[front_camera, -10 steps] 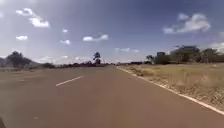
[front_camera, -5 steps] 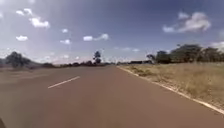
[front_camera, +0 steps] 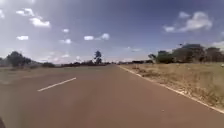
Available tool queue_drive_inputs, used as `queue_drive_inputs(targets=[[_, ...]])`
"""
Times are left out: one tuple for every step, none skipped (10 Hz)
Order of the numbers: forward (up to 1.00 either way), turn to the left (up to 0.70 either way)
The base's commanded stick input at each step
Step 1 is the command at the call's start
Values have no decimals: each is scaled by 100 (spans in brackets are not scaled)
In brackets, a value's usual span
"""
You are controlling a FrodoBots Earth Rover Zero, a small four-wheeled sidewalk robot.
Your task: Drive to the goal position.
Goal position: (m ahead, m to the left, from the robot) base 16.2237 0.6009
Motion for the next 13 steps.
queue_drive_inputs(targets=[[85,0],[85,0],[85,0],[85,0],[85,0],[85,0],[85,0],[85,0],[85,0],[85,0],[85,0],[85,0],[85,-12]])
